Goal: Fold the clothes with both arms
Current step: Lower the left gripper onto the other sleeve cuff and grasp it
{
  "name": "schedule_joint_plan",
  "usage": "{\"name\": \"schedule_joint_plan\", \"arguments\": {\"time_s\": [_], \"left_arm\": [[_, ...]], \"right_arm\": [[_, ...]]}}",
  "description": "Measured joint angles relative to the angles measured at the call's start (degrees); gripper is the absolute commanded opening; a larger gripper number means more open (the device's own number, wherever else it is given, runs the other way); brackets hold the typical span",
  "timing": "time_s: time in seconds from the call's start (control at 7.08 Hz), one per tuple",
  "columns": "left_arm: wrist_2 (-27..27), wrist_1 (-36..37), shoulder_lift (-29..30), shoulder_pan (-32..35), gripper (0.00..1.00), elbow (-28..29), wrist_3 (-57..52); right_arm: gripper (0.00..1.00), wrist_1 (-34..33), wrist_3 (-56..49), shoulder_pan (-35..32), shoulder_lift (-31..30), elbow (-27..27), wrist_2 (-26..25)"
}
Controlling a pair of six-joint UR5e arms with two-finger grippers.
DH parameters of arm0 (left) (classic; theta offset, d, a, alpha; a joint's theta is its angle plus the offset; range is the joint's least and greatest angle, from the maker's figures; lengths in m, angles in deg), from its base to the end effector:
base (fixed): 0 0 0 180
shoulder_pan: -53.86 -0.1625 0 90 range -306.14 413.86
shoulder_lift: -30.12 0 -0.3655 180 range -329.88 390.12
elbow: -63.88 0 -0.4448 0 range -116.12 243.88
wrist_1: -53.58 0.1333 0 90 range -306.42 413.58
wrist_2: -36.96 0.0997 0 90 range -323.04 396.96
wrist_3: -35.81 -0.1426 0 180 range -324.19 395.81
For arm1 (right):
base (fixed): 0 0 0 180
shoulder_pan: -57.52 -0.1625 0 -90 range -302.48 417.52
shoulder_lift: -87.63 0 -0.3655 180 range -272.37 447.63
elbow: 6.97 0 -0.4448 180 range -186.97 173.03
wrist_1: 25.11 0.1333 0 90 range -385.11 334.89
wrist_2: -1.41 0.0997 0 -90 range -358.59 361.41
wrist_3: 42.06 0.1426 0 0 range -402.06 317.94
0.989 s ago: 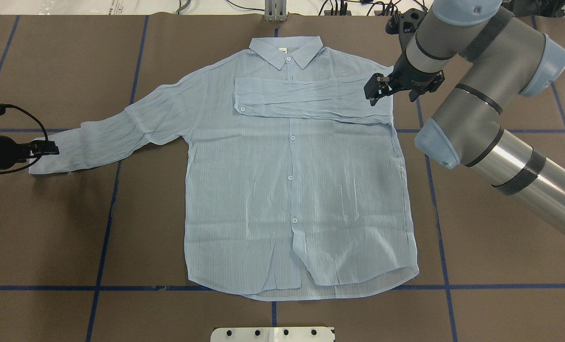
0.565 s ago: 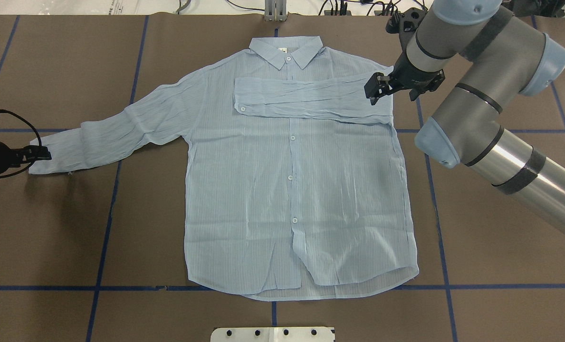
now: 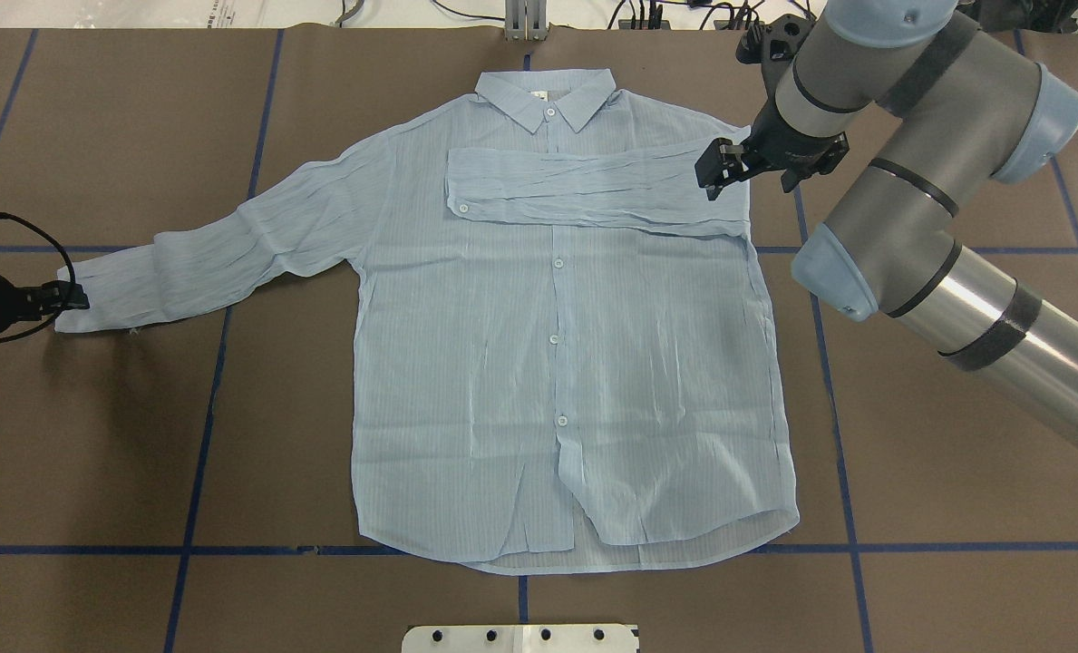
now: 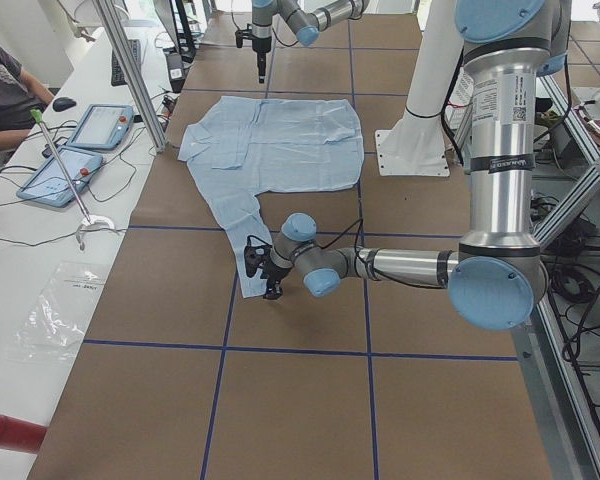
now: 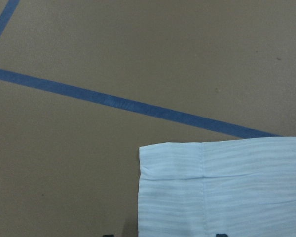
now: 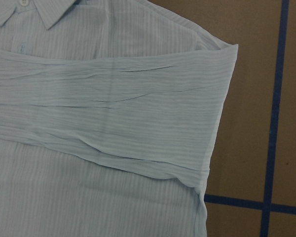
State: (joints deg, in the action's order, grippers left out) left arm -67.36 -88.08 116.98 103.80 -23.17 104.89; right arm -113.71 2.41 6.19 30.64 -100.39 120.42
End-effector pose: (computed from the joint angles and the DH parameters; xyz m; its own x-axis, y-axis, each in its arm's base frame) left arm 0.3052 -0.5152 0.6002 0.6450 -0.2295 -0.7289 0.4257 0.9001 0.0933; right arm -0.3949 -0.5962 0.2422 0.7004 -0.1237 0.7030 0.0040 0.9855 0.1693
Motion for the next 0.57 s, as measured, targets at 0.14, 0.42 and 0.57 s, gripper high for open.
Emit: {"name": "schedule_joint_plan", "arguments": {"time_s": [0.14, 0.42, 0.57], "left_arm": [[0.17, 0.44, 0.07, -0.01, 0.44, -0.02, 0.00], [0.25, 0.96, 0.23, -0.04, 0.33, -0.04, 0.00], [0.28, 1.23, 0.39, -0.08, 0.27, -0.05, 0.00]], "right_arm": [[1.00, 0.00, 0.00, -0.03, -0.01, 0.00, 0.00], [1.00, 0.00, 0.00, -0.07, -0.05, 0.00, 0.06], [1.00, 0.00, 0.00, -0.09, -0.12, 0.00, 0.06]]}}
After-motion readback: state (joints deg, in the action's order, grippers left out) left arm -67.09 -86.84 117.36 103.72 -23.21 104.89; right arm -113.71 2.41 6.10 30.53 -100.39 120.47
